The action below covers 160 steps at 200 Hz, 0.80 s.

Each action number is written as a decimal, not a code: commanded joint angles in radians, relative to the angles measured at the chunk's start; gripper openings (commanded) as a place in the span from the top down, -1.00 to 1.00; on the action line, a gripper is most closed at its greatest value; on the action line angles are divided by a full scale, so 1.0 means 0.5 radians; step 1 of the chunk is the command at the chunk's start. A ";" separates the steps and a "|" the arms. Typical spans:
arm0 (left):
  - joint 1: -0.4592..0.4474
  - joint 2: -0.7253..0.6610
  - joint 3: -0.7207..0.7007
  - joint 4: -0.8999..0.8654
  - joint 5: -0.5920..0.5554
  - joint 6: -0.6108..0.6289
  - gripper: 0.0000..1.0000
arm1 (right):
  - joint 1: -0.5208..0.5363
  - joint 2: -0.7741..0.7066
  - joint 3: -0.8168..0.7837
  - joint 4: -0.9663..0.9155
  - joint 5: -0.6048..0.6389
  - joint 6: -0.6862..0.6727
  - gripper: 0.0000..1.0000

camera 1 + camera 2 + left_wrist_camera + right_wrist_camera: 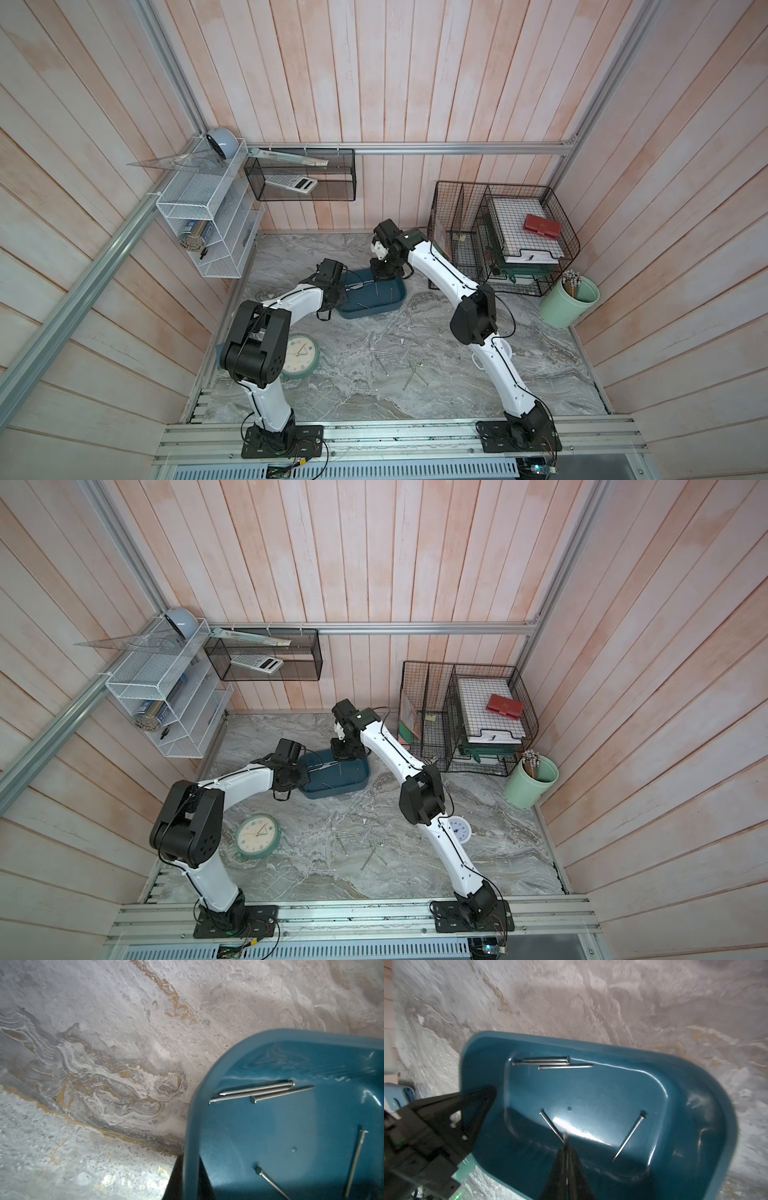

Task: Put the nails on the desktop into the storage box
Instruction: Place the nail in the storage box, then pick up the nail from the center of the board.

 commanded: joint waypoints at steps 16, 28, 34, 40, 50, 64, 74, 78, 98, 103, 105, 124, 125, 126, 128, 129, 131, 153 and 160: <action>-0.033 0.113 -0.028 -0.177 0.120 0.019 1.00 | -0.008 -0.242 -0.220 -0.070 -0.083 -0.070 0.14; -0.031 0.110 -0.030 -0.179 0.121 0.017 1.00 | -0.011 -0.377 -0.345 -0.015 -0.081 -0.068 0.09; -0.033 0.106 -0.032 -0.179 0.118 0.016 1.00 | -0.010 -0.456 -0.411 -0.001 -0.069 -0.070 0.08; -0.031 0.100 -0.035 -0.178 0.120 0.018 1.00 | -0.011 -0.542 -0.493 0.013 -0.055 -0.069 0.08; -0.032 0.100 -0.035 -0.182 0.116 0.021 1.00 | -0.006 -0.717 -0.684 0.035 -0.029 -0.068 0.08; -0.032 0.099 -0.039 -0.182 0.115 0.023 1.00 | 0.011 -1.064 -1.122 0.148 0.008 -0.032 0.09; -0.031 0.097 -0.044 -0.179 0.117 0.024 1.00 | 0.022 -1.320 -1.483 0.264 0.002 0.016 0.12; -0.033 0.094 -0.050 -0.176 0.119 0.022 1.00 | 0.027 -1.446 -1.597 0.311 -0.002 0.037 0.13; -0.035 0.093 -0.064 -0.161 0.126 0.018 1.00 | 0.071 -1.841 -2.299 0.520 -0.014 0.121 0.17; -0.036 0.095 -0.069 -0.158 0.128 0.018 1.00 | 0.087 -1.905 -2.464 0.564 -0.028 0.127 0.18; -0.036 0.097 -0.070 -0.158 0.129 0.016 1.00 | 0.092 -1.924 -2.521 0.583 -0.035 0.129 0.18; -0.037 0.104 -0.078 -0.148 0.127 0.022 1.00 | 0.187 -2.008 -2.900 0.665 -0.032 0.111 0.19; -0.037 0.105 -0.078 -0.150 0.127 0.022 1.00 | 0.193 -2.009 -2.912 0.661 -0.021 0.112 0.19; -0.036 0.107 -0.078 -0.151 0.127 0.021 1.00 | 0.202 -2.010 -2.921 0.658 -0.010 0.110 0.19; -0.038 0.106 -0.081 -0.151 0.127 0.023 1.00 | 0.215 -2.006 -2.936 0.653 0.007 0.109 0.19; -0.037 0.105 -0.081 -0.151 0.127 0.024 1.00 | 0.221 -2.003 -2.945 0.649 0.019 0.108 0.19; -0.038 0.108 -0.081 -0.151 0.128 0.024 1.00 | 0.236 -2.002 -2.957 0.643 0.037 0.107 0.19; -0.039 0.099 -0.102 -0.141 0.124 0.024 1.00 | 0.308 -1.966 -3.008 0.633 0.090 0.146 0.22; -0.039 0.099 -0.102 -0.142 0.121 0.021 1.00 | 0.324 -1.960 -3.017 0.655 0.092 0.152 0.23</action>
